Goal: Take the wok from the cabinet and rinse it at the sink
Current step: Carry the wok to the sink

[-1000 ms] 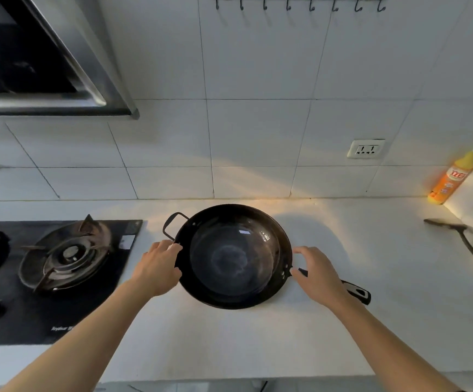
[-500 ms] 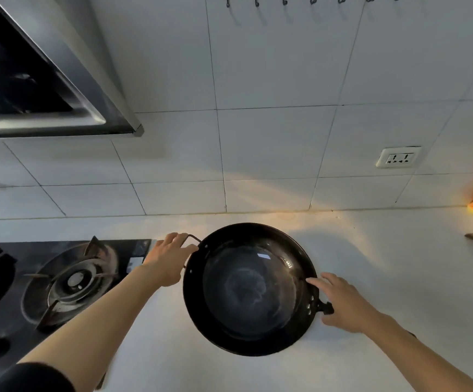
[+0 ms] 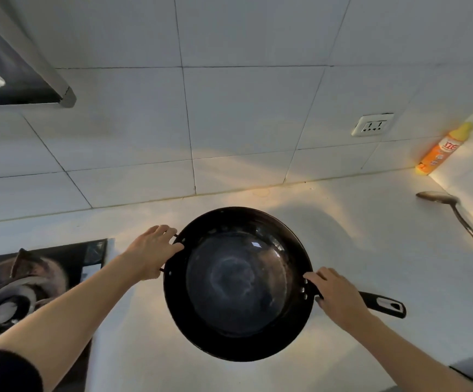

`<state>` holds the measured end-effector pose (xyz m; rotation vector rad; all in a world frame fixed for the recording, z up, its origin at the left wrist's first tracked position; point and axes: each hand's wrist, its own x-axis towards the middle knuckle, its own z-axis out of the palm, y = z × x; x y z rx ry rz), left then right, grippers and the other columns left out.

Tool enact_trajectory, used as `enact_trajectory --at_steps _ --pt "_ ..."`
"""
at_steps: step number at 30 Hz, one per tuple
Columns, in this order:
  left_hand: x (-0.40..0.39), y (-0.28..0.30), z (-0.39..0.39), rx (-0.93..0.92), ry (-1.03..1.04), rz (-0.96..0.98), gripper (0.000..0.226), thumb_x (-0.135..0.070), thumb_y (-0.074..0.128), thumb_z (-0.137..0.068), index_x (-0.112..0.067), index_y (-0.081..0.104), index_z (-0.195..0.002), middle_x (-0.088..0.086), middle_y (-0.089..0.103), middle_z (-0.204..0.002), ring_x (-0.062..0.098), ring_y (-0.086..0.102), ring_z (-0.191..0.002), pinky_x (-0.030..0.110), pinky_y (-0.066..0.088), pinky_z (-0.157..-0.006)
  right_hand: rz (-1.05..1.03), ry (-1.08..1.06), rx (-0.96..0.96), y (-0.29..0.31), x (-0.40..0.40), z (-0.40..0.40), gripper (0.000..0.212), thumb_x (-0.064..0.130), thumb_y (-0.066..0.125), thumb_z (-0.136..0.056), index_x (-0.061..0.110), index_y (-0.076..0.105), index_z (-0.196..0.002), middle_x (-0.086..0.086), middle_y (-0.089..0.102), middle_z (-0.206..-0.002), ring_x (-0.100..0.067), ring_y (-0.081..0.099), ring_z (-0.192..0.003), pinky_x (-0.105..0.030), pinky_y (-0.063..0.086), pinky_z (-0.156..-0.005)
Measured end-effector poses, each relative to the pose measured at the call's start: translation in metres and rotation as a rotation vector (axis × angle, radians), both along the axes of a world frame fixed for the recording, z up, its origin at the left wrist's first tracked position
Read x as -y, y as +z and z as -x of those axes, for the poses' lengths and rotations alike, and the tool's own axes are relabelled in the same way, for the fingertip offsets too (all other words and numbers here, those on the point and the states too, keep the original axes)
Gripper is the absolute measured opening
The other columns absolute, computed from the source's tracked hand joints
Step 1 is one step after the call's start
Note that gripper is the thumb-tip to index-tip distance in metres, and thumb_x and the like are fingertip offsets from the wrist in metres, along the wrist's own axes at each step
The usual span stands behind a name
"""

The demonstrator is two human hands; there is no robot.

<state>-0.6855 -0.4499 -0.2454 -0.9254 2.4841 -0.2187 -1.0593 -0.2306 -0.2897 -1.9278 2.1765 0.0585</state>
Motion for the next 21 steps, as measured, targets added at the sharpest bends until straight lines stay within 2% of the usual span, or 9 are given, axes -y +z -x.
enact_trajectory --at_steps 6,11,15,21 --pt "-0.004 0.004 0.000 0.026 -0.001 -0.011 0.074 -0.027 0.075 -0.067 -0.032 0.042 -0.134 0.005 0.040 -0.136 0.025 0.037 -0.123 0.034 0.040 -0.099 0.051 -0.006 0.001 -0.002 0.003 -0.004 0.048 0.005 0.070 -0.082 0.020 0.057 -0.127 0.000 0.062 -0.108 -0.016 0.058 -0.098 -0.027 0.050 -0.087" --pt "-0.033 0.006 -0.009 0.057 0.094 -0.020 0.079 -0.023 0.076 -0.065 -0.031 0.040 -0.135 0.006 0.042 -0.134 0.026 0.039 -0.122 0.032 0.043 -0.095 0.093 0.037 -0.028 0.000 0.002 0.002 0.058 0.000 0.081 -0.067 0.021 0.063 -0.117 0.001 0.063 -0.099 -0.016 0.061 -0.088 -0.028 0.055 -0.076" --pt "-0.062 0.023 -0.019 0.060 0.160 -0.011 0.079 -0.024 0.075 -0.066 -0.031 0.040 -0.136 0.007 0.043 -0.134 0.026 0.039 -0.122 0.033 0.042 -0.097 0.165 0.145 -0.009 0.012 0.008 0.010 0.058 -0.001 0.078 -0.069 0.020 0.062 -0.120 -0.001 0.062 -0.104 -0.019 0.059 -0.092 -0.030 0.053 -0.079" --pt "-0.124 0.065 -0.035 -0.005 0.337 0.022 0.085 -0.032 0.078 -0.059 -0.035 0.041 -0.136 0.005 0.046 -0.128 0.027 0.039 -0.119 0.036 0.044 -0.097 0.262 0.387 0.062 0.039 0.035 0.028 0.063 -0.005 0.083 -0.059 0.018 0.065 -0.115 0.000 0.059 -0.094 -0.022 0.059 -0.088 -0.035 0.054 -0.074"
